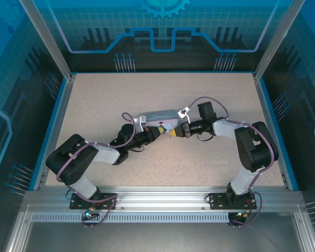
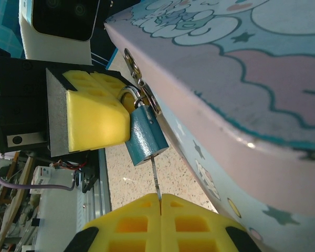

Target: Unlock the padlock with the key

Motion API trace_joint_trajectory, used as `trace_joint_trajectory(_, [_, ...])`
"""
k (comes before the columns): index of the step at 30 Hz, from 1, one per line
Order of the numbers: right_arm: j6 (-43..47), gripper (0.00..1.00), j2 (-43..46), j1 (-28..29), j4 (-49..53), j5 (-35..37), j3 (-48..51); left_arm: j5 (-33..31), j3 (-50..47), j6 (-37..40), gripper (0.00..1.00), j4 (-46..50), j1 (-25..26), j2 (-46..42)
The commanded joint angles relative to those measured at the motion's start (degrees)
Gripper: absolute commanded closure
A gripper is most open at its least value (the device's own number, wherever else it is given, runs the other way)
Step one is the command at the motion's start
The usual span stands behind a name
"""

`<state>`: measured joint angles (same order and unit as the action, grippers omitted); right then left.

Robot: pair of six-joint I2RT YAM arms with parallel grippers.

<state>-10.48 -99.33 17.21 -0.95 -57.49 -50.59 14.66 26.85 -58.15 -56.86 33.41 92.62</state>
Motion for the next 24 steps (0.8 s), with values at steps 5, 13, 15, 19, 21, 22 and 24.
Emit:
trace_joint_trajectory(5, [-3.0, 0.99, -1.7, 0.7, -3.8, 0.4, -0.6, 2.0, 1.4, 0.9, 1.00, -3.2, 0.7, 0.1])
trace_joint_trajectory(13, [-7.2, 0.98, -2.9, 1.2, -6.7, 0.8, -0.1, 0.7, 2.6, 0.5, 1.00, -5.2, 2.0, 1.4])
trace_joint_trajectory(15, [-10.2, 0.98, -2.9, 1.3, -9.3, 0.4, 1.5, 0.4, 3.1, 0.4, 1.00, -5.6, 2.4, 2.0])
trace_joint_trajectory(19, [-15.2, 0.98, -3.1, 1.3, -12.9, 0.0, 2.6, -0.3, 3.4, -0.2, 1.00, -7.9, 2.7, 3.3])
trace_joint_trajectory(21, [-16.6, 0.98, -2.9, 1.2, -13.6, 0.0, 2.9, -0.4, 3.3, -0.6, 1.00, -8.9, 2.8, 3.8])
trace_joint_trajectory(22, [-17.2, 0.98, -2.8, 1.1, -14.0, 0.1, 3.1, -0.3, 3.4, -0.8, 1.00, -9.2, 2.8, 4.0])
trace_joint_trajectory(24, [-18.1, 0.98, -2.7, 0.8, -14.2, 0.0, 3.4, -0.3, 3.5, -0.7, 1.00, -9.0, 3.0, 4.1])
